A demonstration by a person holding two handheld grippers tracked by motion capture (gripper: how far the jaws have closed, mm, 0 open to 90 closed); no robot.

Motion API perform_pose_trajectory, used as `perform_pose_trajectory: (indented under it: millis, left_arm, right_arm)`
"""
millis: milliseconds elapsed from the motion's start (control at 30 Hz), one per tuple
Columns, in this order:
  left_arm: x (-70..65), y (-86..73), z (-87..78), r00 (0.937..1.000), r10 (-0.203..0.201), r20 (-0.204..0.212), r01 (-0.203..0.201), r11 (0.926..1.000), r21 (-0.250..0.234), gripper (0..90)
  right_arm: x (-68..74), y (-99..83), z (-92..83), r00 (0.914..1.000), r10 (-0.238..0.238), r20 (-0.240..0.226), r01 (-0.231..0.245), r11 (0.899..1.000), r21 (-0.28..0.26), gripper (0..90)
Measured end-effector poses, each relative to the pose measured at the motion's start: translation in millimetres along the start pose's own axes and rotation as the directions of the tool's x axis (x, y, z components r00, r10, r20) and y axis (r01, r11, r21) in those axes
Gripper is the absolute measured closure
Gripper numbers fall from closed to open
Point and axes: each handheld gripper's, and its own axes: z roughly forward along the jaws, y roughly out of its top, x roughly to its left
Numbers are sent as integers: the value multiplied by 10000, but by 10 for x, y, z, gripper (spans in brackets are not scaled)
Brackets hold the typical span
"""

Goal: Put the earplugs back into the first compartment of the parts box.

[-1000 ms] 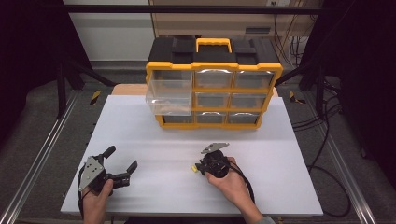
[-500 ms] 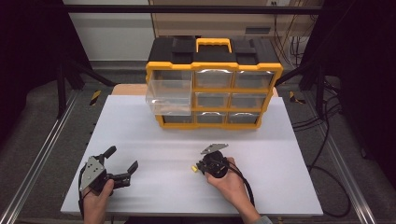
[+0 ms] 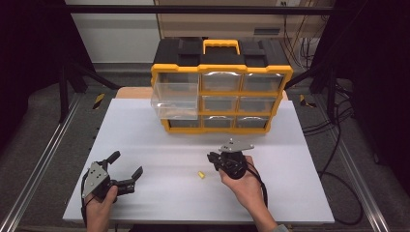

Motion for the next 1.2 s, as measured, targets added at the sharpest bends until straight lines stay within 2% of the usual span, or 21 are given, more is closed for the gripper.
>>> perform_pose_trajectory:
  millis: [33, 67, 100, 133, 167, 200, 400, 600, 867, 1000, 1033, 1133, 1200]
  left_arm:
    - [0, 1, -1, 10000, -1, -4, 1, 10000, -7, 10]
    - [-1, 1, -2, 10000, 2, -7, -2, 10000, -13, 10]
    - [-2, 2, -3, 10000, 2, -10, -2, 10000, -17, 10]
    - [-2, 2, -3, 10000, -1, -7, 1, 10000, -22, 10]
    - [-3, 1, -3, 10000, 2, -3, -2, 10000, -23, 9]
    - [-4, 1, -3, 10000, 5, -9, -5, 10000, -20, 9]
    - [-2, 3, -12, 10000, 6, -24, -6, 10000, -71, 9]
    - [-1, 3, -11, 10000, 24, -27, -24, 10000, -69, 9]
    - [-2, 4, -11, 10000, 21, -24, -21, 10000, -78, 10]
    - [0, 2, -8, 10000, 18, -23, -18, 10000, -58, 10]
    - [0, 2, -9, 10000, 20, -27, -20, 10000, -54, 10]
    - [-2, 5, -12, 10000, 23, -27, -23, 10000, -78, 10]
    - [-2, 5, -12, 10000, 23, -26, -23, 10000, -76, 10]
  right_arm:
    - [-6, 49, -51, 10000, 33, 80, -31, 9997, -228, 827]
    - [-18, 148, -155, 9998, 61, 187, -49, 9977, -673, 827]
    - [-26, 199, -202, 9998, 37, 211, -19, 9964, -849, 828]
    - [-26, 199, -202, 9998, 37, 211, -19, 9964, -849, 828]
    - [-39, 300, -287, 9996, -9, 293, 43, 9932, -1164, 827]
    - [-39, 300, -287, 9996, -9, 293, 43, 9932, -1164, 827]
    - [-89, 587, -502, 9985, -143, 525, 243, 9805, -1948, 827]
    - [-83, 746, -575, 9976, -273, 640, 412, 9728, -2281, 827]
    - [-49, 1063, -686, 9945, -608, 849, 819, 9585, -2729, 827]
    - [-23, 1306, -753, 9915, -841, 996, 1110, 9451, -3073, 827]
    - [-23, 1306, -753, 9915, -841, 996, 1110, 9451, -3073, 827]
    - [10, 1438, -776, 9908, -889, 1022, 1180, 9366, -3298, 827]
    - [31, 1515, -789, 9900, -941, 1054, 1255, 9282, -3504, 827]
